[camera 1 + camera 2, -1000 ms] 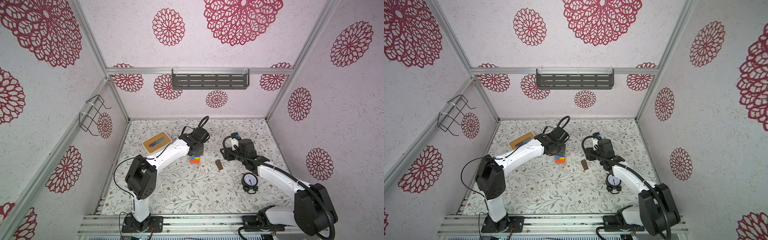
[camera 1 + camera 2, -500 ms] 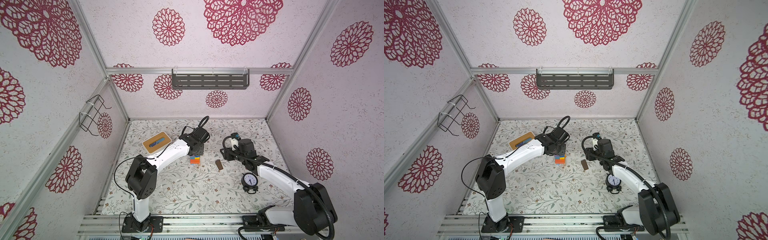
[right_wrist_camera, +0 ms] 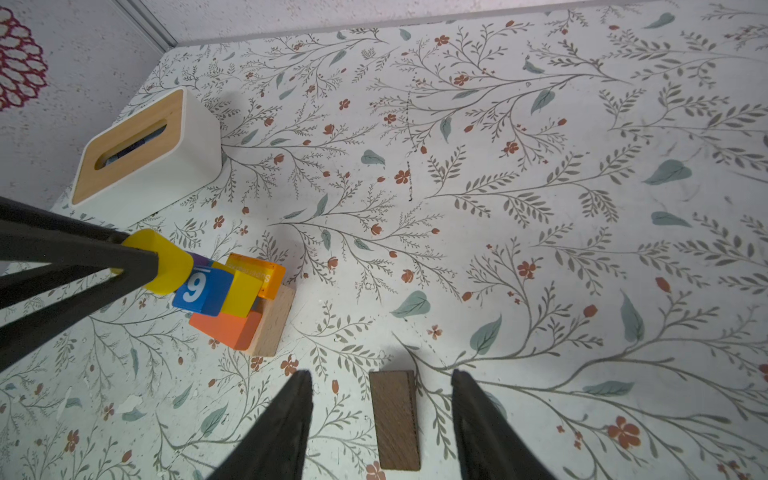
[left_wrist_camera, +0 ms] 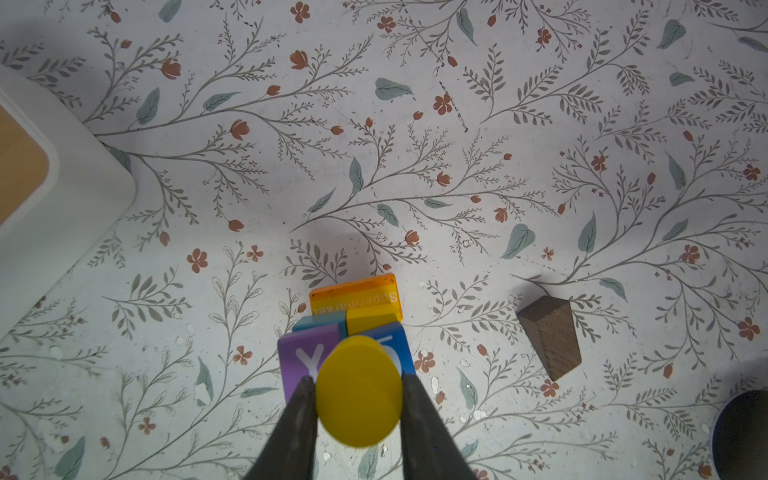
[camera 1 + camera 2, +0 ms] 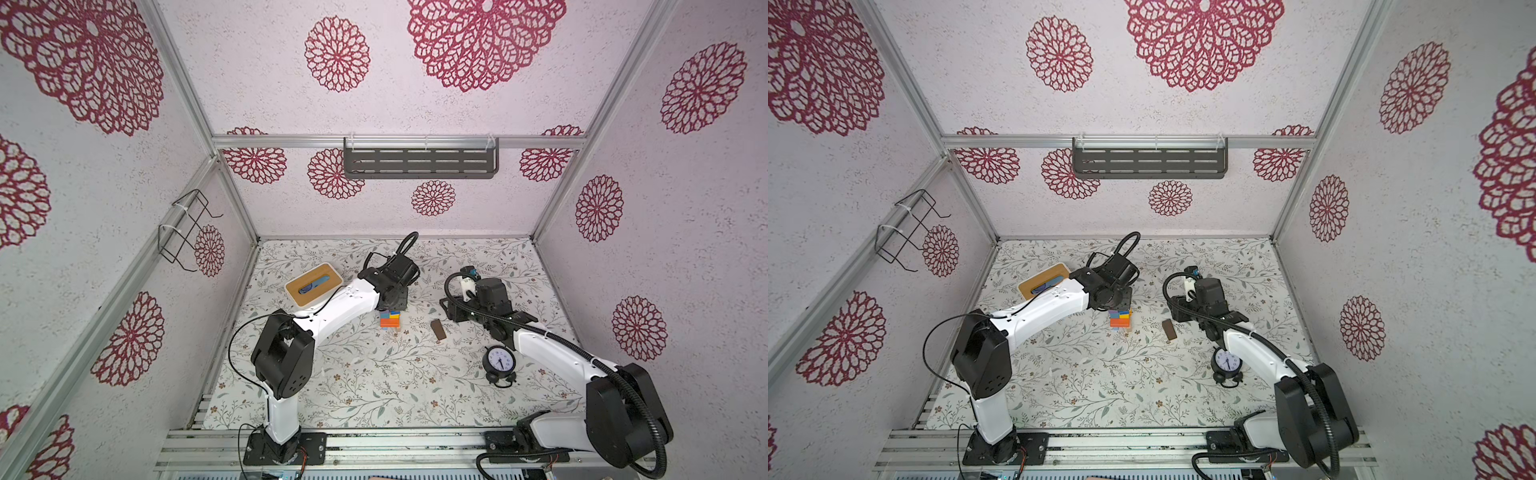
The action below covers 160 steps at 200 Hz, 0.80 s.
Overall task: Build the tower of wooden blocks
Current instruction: 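Carry the yellow cylinder with the left gripper over the block stack, then lower the yellow cylinder onto the purple Y cube and open the left gripper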
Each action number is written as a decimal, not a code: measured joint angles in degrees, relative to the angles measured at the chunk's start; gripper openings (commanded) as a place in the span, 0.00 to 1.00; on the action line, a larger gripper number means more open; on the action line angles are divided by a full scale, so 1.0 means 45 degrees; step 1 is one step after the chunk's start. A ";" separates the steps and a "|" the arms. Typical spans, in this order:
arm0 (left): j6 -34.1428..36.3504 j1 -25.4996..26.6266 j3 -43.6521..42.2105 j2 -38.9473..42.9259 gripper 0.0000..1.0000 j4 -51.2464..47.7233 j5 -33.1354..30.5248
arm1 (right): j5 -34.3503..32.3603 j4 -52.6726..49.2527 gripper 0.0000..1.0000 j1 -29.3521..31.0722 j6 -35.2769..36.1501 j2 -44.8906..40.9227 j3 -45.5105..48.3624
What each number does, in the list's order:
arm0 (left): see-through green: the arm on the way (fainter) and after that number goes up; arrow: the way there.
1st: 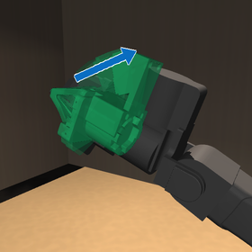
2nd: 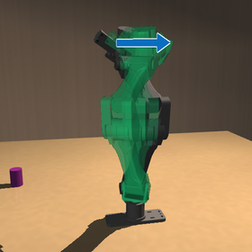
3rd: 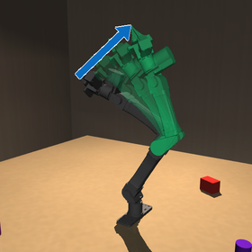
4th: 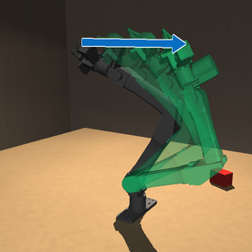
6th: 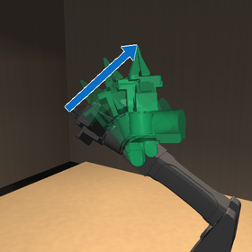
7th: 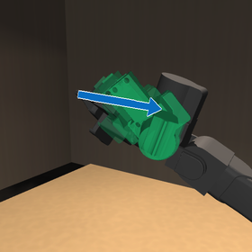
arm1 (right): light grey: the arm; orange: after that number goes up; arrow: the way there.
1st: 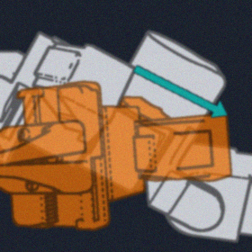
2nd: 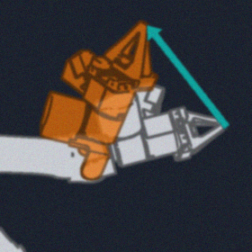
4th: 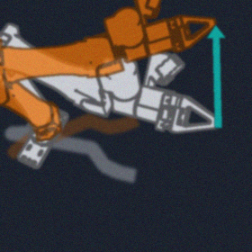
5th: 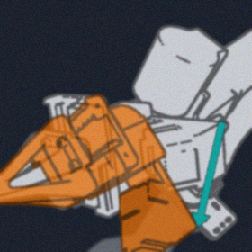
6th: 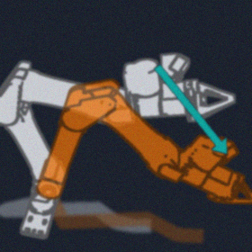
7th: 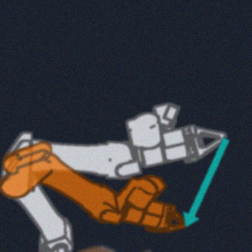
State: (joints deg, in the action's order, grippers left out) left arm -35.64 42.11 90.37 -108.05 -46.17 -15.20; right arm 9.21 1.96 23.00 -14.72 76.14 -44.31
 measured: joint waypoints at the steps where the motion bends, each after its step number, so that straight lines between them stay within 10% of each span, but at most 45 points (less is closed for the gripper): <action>1: 0.0000 0.0000 -0.0010 0.0000 0.19 0.0005 0.0000 | 0.0000 0.0005 0.56 0.0000 0.0000 0.0000 0.0000; 160: -0.0083 0.0000 -0.0073 -0.0141 0.24 0.0024 -0.0034 | 0.0010 0.0000 0.55 0.0000 0.0000 0.0068 0.0000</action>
State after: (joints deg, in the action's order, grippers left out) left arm -36.01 42.11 90.04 -108.68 -46.06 -15.35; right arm 9.26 1.96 23.00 -14.72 76.44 -44.31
